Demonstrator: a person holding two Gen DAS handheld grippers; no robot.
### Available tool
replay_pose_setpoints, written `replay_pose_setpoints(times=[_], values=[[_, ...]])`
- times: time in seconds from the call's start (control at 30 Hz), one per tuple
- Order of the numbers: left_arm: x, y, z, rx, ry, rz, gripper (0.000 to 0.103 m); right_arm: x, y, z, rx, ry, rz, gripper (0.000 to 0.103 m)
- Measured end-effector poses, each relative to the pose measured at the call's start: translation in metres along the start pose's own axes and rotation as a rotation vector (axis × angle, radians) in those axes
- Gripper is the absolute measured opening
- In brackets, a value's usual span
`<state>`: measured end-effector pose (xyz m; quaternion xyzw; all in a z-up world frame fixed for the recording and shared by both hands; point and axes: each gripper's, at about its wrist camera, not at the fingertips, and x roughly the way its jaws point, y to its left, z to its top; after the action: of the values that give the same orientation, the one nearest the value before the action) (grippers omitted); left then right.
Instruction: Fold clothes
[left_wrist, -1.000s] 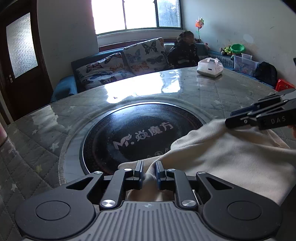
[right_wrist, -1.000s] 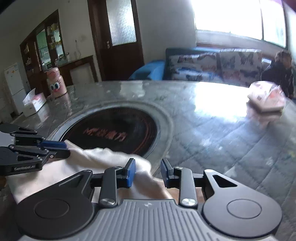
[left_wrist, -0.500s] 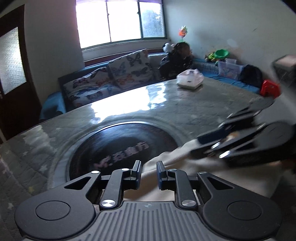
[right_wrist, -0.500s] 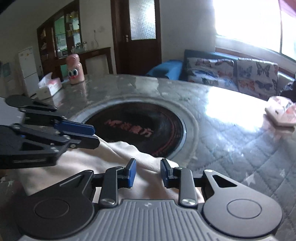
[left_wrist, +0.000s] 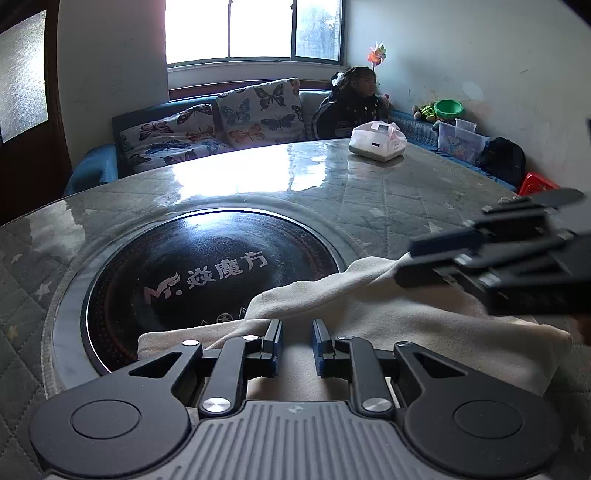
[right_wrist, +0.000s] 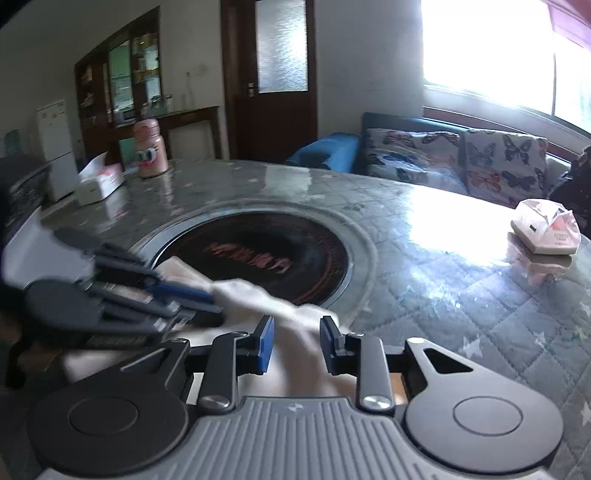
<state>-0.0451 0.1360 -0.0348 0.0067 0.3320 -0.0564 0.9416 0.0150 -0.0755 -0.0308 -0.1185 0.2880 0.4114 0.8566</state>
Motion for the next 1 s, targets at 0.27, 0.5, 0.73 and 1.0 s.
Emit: replay_pose_setpoints(times=[0.27, 0.5, 0.73, 1.0], values=[[-0.002, 0.0, -0.003, -0.025, -0.017, 0.001, 0.03, -0.001, -0.016, -0.024, 0.054, -0.018, 0.005, 0.029], [0.0, -0.007, -0.004, -0.02, -0.036, 0.006, 0.05, -0.007, -0.011, -0.025, 0.026, -0.036, 0.029, 0.054], [0.002, -0.004, -0.005, -0.047, -0.038, 0.036, 0.076, -0.015, -0.005, -0.032, -0.039, -0.013, 0.046, 0.069], [0.0, -0.002, -0.007, -0.071, -0.038, 0.055, 0.093, -0.029, -0.011, -0.039, -0.012, -0.009, 0.059, 0.079]])
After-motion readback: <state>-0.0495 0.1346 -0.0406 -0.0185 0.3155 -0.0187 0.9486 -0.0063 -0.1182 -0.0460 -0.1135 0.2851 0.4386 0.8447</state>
